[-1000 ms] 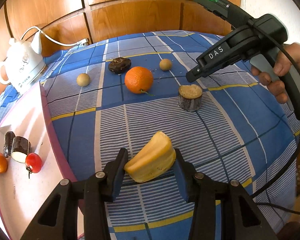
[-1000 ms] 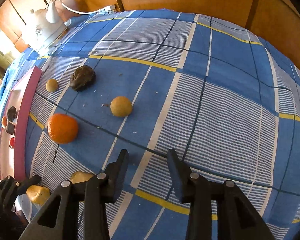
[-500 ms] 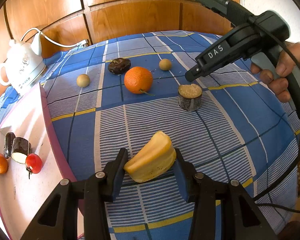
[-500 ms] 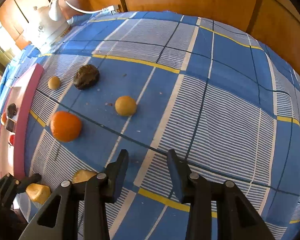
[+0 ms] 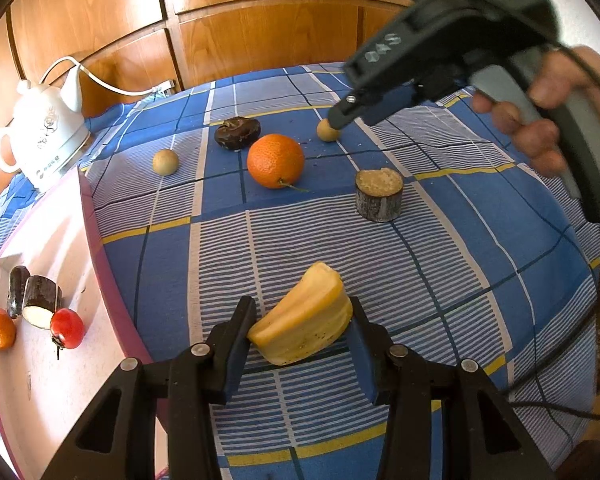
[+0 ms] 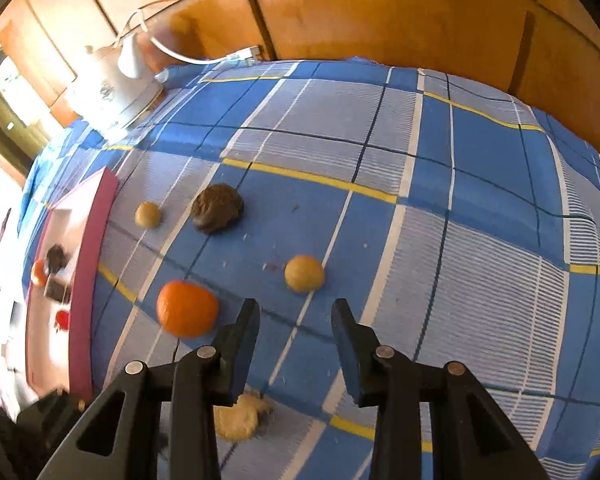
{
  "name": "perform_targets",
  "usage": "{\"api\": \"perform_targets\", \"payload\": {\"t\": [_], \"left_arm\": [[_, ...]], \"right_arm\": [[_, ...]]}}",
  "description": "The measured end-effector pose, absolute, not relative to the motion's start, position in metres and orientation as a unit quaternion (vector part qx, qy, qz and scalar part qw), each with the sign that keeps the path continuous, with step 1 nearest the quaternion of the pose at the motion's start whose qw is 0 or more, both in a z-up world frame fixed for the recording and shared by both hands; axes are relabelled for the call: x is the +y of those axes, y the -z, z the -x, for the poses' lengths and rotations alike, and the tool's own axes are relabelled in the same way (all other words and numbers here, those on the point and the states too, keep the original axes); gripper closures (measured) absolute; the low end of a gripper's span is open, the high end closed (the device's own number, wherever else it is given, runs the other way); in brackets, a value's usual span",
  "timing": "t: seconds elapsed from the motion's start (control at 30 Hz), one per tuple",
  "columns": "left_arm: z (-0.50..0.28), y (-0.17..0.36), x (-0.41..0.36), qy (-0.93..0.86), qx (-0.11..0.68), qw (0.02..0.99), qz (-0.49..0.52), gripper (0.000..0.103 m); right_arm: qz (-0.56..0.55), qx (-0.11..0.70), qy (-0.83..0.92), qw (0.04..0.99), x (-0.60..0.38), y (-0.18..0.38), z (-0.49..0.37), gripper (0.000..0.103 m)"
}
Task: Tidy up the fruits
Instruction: 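Hold the yellow wedge in the left tool while the right tool reaches the small yellow round fruit, then close the right tool on the small yellow fruit while the left tool carries the wedge toward the tray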
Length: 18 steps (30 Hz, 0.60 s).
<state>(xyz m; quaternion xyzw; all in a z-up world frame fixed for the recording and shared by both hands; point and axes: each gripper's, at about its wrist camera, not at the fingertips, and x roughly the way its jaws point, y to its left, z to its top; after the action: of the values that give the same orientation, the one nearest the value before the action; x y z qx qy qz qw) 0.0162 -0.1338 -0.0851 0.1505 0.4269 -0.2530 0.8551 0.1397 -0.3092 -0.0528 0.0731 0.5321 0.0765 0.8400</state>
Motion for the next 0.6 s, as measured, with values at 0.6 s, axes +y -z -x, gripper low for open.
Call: {"api": "perform_targets", "payload": {"t": [0.6], "left_arm": [[-0.018,0.086,-0.134,0.258,0.425,0.854,-0.151,0.057]], "right_arm": [[-0.021,0.555,-0.076,0.828,-0.296,0.066,-0.162,0.078]]}}
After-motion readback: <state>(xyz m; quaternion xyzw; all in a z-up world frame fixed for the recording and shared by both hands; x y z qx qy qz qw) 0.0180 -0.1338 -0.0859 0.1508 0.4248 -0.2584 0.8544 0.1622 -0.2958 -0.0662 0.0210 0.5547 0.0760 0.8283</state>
